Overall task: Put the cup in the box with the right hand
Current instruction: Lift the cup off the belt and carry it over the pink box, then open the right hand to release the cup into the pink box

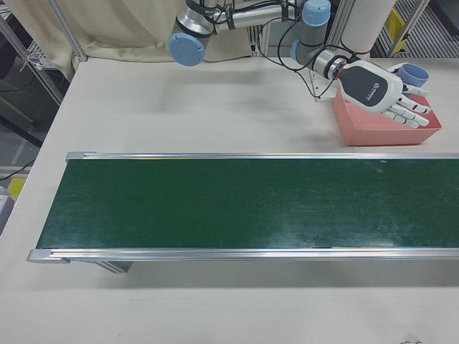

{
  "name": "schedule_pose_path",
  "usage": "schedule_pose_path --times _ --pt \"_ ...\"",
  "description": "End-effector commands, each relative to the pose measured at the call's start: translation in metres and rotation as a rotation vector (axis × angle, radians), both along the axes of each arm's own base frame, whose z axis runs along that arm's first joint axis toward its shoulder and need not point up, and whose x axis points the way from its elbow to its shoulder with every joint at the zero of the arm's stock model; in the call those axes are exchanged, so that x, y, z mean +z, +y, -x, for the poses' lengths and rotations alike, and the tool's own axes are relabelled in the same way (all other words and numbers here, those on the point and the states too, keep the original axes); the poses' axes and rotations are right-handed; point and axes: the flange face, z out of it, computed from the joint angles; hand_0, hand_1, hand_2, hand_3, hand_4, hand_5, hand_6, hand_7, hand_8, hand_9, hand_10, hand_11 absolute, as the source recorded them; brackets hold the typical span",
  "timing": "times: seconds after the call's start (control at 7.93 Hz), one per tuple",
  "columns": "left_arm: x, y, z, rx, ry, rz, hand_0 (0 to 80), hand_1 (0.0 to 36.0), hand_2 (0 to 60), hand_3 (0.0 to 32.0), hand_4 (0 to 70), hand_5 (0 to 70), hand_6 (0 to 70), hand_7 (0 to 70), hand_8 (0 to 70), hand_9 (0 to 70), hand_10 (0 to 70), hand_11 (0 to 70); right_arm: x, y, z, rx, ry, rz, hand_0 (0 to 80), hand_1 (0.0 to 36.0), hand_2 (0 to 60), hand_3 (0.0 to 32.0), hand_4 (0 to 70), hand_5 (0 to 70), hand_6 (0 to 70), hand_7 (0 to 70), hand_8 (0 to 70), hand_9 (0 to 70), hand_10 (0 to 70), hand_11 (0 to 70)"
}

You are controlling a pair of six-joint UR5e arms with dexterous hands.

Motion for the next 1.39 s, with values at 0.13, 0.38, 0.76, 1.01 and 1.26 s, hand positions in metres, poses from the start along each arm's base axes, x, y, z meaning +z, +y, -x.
schedule_pose_path --times 0.13,0.38,0.76,1.01,1.26 --pt "0.0 0.0 0.0 0.001 0.0 0.0 0.0 0.0 0.0 0.0 0.0 0.0 0.0 0.0 0.0 0.0 0.0 0.0 0.049 0.02 0.071 -0.051 0.025 0.009 47.8 11.8 22.1 0.0 70.0 0.0 9.3 40.1 1.3 7.8 9.0 12.1" --pt "0.0 0.0 0.0 0.001 0.0 0.0 0.0 0.0 0.0 0.0 0.0 0.0 0.0 0.0 0.0 0.0 0.0 0.0 0.04 0.022 0.077 -0.048 0.01 0.02 42.2 0.0 0.0 0.0 31.2 0.0 3.3 14.8 0.6 1.5 0.0 0.0" --pt "0.0 0.0 0.0 -0.001 0.0 0.0 0.0 0.0 0.0 0.0 0.0 0.0 0.0 0.0 0.0 0.0 0.0 0.0 0.031 0.023 0.088 -0.051 0.013 0.016 0.0 0.0 10.2 8.4 5.4 0.0 0.0 2.7 0.0 0.0 0.0 0.0" --pt "0.0 0.0 0.0 0.001 0.0 0.001 0.0 0.0 0.0 0.0 0.0 0.0 0.0 0.0 0.0 0.0 0.0 0.0 0.029 0.023 0.089 -0.051 0.01 0.016 0.0 0.0 13.9 16.4 1.7 0.0 0.0 3.8 0.0 0.0 0.0 0.0" --pt "0.0 0.0 0.0 -0.001 0.0 0.0 0.0 0.0 0.0 0.0 0.0 0.0 0.0 0.0 0.0 0.0 0.0 0.0 0.02 0.003 0.071 -0.023 -0.016 0.005 0.0 0.0 9.1 15.2 13.5 0.0 0.0 5.6 0.0 0.0 0.0 0.0"
